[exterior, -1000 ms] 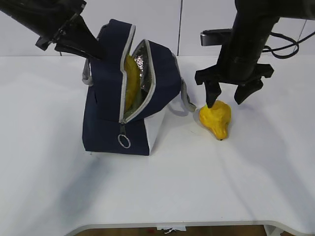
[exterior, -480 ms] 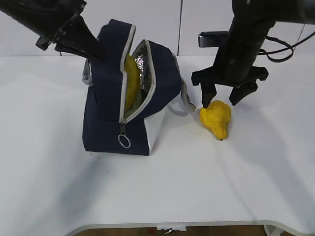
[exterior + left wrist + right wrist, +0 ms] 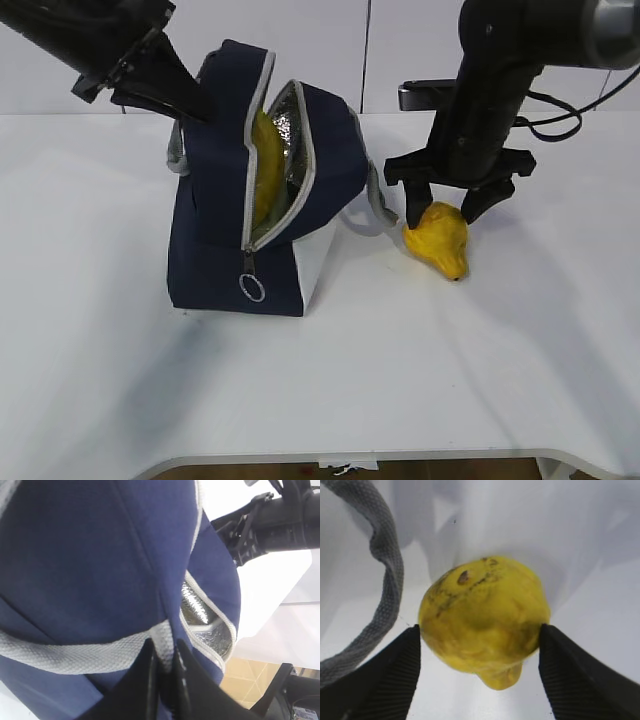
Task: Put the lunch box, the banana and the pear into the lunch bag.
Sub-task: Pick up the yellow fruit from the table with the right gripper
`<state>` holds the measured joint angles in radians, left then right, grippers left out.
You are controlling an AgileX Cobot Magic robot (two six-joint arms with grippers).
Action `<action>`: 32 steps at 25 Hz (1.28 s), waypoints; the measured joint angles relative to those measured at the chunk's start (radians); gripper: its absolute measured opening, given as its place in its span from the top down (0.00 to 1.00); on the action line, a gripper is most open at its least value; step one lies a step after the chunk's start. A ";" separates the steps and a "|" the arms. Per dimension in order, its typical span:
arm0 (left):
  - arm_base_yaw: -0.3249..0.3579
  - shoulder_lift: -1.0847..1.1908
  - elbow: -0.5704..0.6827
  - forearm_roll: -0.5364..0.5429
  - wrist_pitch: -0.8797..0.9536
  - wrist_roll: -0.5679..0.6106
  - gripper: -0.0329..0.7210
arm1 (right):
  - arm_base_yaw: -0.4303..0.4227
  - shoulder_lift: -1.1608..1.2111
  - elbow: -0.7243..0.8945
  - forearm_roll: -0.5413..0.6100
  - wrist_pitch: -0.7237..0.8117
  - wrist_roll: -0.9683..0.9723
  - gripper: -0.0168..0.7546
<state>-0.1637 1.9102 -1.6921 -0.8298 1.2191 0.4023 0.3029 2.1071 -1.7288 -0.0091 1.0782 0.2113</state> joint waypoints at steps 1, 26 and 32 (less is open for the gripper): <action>0.000 0.000 0.000 0.000 0.000 0.000 0.94 | 0.000 0.004 0.000 -0.002 -0.002 0.002 0.25; 0.000 0.000 0.000 0.004 0.000 -0.002 0.94 | 0.000 0.019 -0.024 -0.005 0.064 0.005 0.45; 0.000 0.000 0.000 0.004 0.000 -0.002 0.94 | 0.000 0.027 -0.065 0.009 0.117 0.000 0.50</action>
<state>-0.1637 1.9102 -1.6921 -0.8257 1.2191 0.4008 0.3029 2.1340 -1.7934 0.0000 1.1949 0.2108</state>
